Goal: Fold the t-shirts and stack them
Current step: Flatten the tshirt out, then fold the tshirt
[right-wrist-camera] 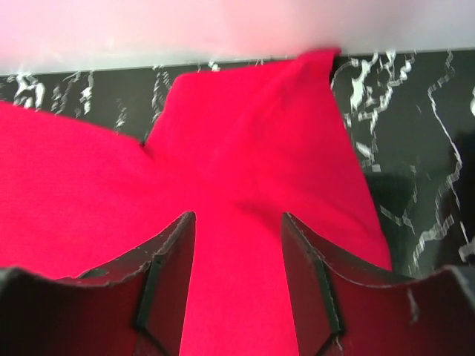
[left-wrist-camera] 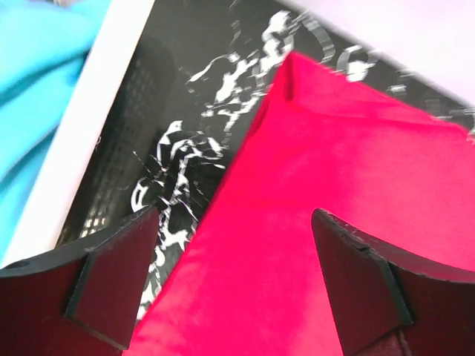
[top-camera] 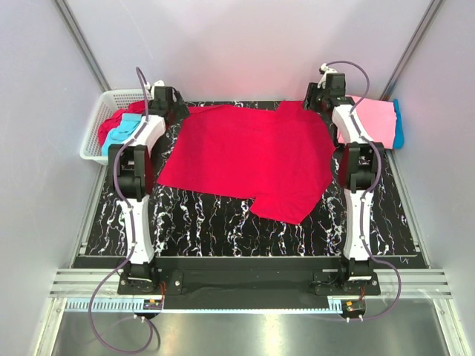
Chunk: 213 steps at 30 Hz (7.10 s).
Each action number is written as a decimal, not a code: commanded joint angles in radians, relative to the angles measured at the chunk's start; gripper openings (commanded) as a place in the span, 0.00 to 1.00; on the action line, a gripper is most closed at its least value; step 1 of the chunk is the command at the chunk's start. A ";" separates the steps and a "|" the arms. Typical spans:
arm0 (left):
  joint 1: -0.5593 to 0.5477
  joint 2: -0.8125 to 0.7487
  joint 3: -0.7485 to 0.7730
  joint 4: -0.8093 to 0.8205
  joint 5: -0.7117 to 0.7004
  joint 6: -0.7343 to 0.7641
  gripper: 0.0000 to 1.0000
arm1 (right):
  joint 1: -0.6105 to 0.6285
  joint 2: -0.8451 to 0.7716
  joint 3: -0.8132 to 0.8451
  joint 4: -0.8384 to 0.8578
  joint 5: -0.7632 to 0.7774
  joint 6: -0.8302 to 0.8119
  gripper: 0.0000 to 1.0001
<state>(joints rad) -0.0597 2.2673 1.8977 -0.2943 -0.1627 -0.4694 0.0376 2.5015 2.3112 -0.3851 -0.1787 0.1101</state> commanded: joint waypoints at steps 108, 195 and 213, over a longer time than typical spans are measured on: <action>-0.062 -0.659 -0.709 -0.104 0.068 -0.382 0.40 | 0.314 -1.193 -1.116 -0.279 0.102 0.385 0.51; -0.014 0.020 0.004 -0.473 -0.348 -0.264 0.43 | 0.258 -0.880 -1.023 -0.205 0.019 0.346 0.51; -0.023 0.070 0.078 -0.529 -0.330 -0.262 0.40 | 0.254 -0.888 -1.026 -0.207 0.012 0.346 0.51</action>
<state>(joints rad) -0.0978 2.3142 1.9293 -0.8165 -0.4938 -0.7319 0.3000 1.6657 1.2697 -0.6128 -0.1520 0.4568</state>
